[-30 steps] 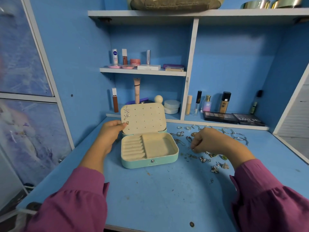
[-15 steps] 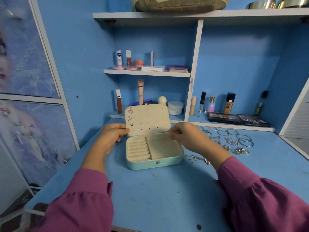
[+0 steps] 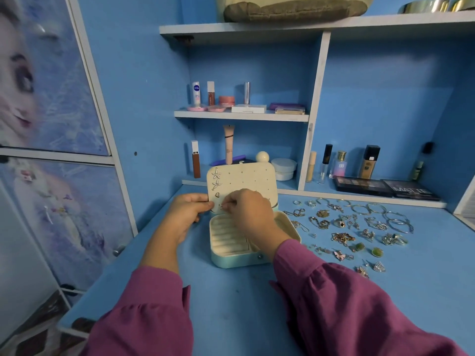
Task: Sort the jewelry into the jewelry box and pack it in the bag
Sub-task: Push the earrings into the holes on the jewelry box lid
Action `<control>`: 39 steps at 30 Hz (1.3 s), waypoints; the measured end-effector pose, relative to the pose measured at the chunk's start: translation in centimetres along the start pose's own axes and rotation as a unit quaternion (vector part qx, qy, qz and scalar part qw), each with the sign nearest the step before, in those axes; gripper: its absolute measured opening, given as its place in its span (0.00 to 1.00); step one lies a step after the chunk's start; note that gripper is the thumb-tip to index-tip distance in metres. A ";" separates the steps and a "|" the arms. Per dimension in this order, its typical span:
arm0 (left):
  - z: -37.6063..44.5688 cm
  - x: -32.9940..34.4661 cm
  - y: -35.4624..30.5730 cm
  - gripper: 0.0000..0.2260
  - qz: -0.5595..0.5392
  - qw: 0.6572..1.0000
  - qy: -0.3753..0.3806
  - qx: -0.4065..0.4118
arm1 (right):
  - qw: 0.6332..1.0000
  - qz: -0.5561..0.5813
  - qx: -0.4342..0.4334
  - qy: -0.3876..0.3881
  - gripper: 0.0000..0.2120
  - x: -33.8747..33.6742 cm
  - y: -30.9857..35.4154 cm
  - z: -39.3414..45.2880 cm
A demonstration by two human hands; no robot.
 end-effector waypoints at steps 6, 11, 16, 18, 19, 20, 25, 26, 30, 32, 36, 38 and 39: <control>0.0 0.0 0.0 0.08 -0.010 1.000 -0.003 0.003 | 1.000 -0.006 -0.004 -0.025 0.09 0.3 -0.1 0.3; -0.1 0.0 -0.1 0.08 -0.008 1.000 -0.002 0.000 | 0.999 -0.002 -0.009 -0.040 0.09 0.3 -0.2 0.3; -0.1 0.1 -0.2 0.08 -0.002 1.000 -0.002 -0.002 | 0.999 -0.004 -0.008 -0.035 0.09 0.5 -0.2 0.4; -0.1 0.1 -0.2 0.08 0.000 1.000 -0.004 -0.003 | 0.999 -0.009 -0.004 -0.032 0.09 0.5 -0.2 0.4; -0.1 0.1 -0.2 0.08 0.002 1.000 -0.005 -0.004 | 0.999 -0.016 -0.002 -0.029 0.10 0.5 -0.1 0.4; -0.1 0.1 -0.2 0.08 0.005 1.000 -0.007 -0.005 | 0.999 -0.025 0.000 -0.024 0.11 0.5 0.0 0.3; -0.2 0.1 -0.3 0.07 0.015 1.000 -0.008 -0.010 | 0.999 -0.043 0.006 -0.014 0.11 0.5 0.1 0.1; -0.2 0.1 -0.3 0.07 0.016 1.000 -0.008 -0.009 | 0.999 -0.040 0.009 -0.018 0.11 0.5 0.1 0.1; -0.4 0.2 -0.6 0.07 0.029 0.999 -0.014 -0.004 | 0.998 -0.035 0.026 -0.047 0.12 0.5 0.3 0.0; -0.5 0.4 -0.9 0.07 0.039 0.999 -0.016 0.000 | 0.997 -0.032 0.035 -0.065 0.12 0.5 0.3 -0.2; -0.5 1.0 -1.2 0.09 0.044 0.999 -0.007 0.020 | 0.997 -0.003 0.041 -0.058 0.09 0.3 -0.1 -0.1; -0.5 1.2 -1.2 0.09 0.064 0.998 -0.008 0.025 | 0.998 0.001 0.038 -0.051 0.09 0.3 -0.2 0.0; -0.4 1.2 -1.2 0.09 0.077 0.997 -0.013 0.026 | 0.998 0.003 0.036 -0.048 0.08 0.4 -0.3 0.0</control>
Point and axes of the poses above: each hand's wrist, its own z-axis towards the middle knuckle, its own x-axis out of the palm, y = z × x, the point moved 5 cm from there along z, towards the middle knuckle, and after that the axes turned 15 degrees about y, right-handed, at the moved point
